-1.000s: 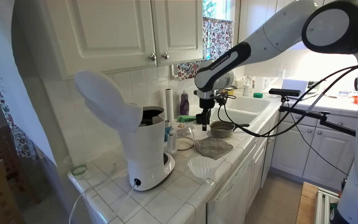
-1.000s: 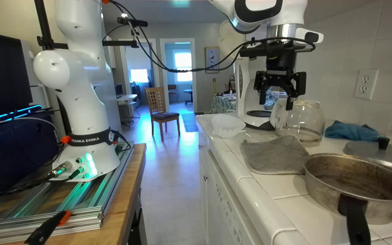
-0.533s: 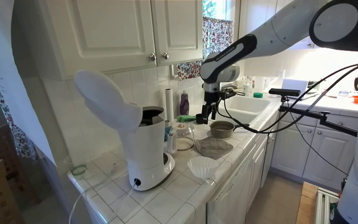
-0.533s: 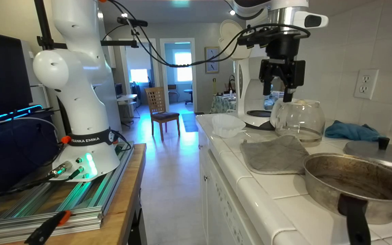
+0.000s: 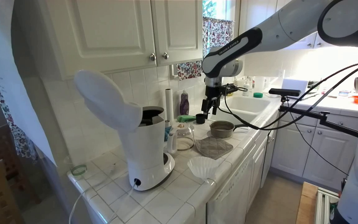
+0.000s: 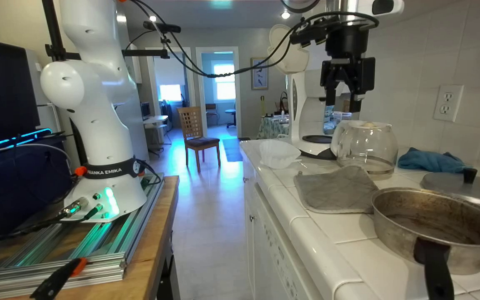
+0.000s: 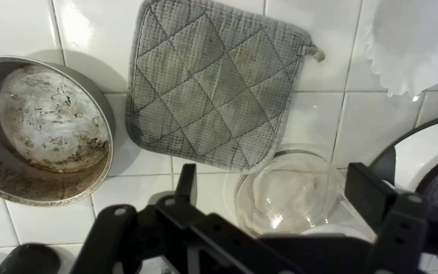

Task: Pick up the cloth and use it to pick up the pot on the counter

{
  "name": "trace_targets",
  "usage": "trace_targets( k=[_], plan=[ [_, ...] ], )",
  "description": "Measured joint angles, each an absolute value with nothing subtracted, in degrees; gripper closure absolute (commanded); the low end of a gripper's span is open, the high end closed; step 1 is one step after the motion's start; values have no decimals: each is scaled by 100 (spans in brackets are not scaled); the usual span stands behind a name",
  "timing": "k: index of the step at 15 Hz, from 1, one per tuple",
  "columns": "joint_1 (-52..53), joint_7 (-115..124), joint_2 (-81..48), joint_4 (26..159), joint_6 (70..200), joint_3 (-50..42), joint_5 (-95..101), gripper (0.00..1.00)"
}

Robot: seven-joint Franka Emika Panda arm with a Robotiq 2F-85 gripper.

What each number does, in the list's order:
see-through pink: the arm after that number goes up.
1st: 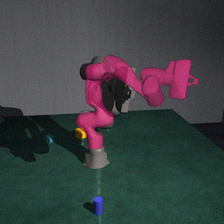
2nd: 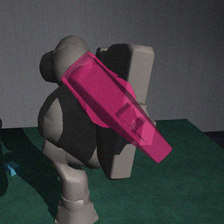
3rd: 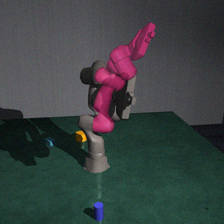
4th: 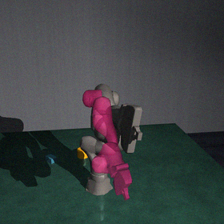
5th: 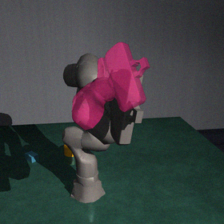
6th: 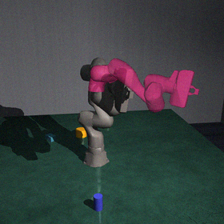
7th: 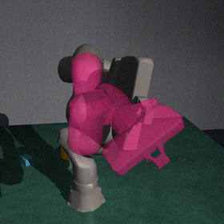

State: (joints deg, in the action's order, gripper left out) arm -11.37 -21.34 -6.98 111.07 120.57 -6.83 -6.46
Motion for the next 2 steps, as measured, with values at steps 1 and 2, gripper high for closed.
trace_targets(
  k=[1, 2],
  plan=[
    [-1136, -2134, -696, 11108, 12057, -683, -646, 0],
    [-1136, -2134, -696, 11112, 12057, -683, -646, 0]
  ],
)
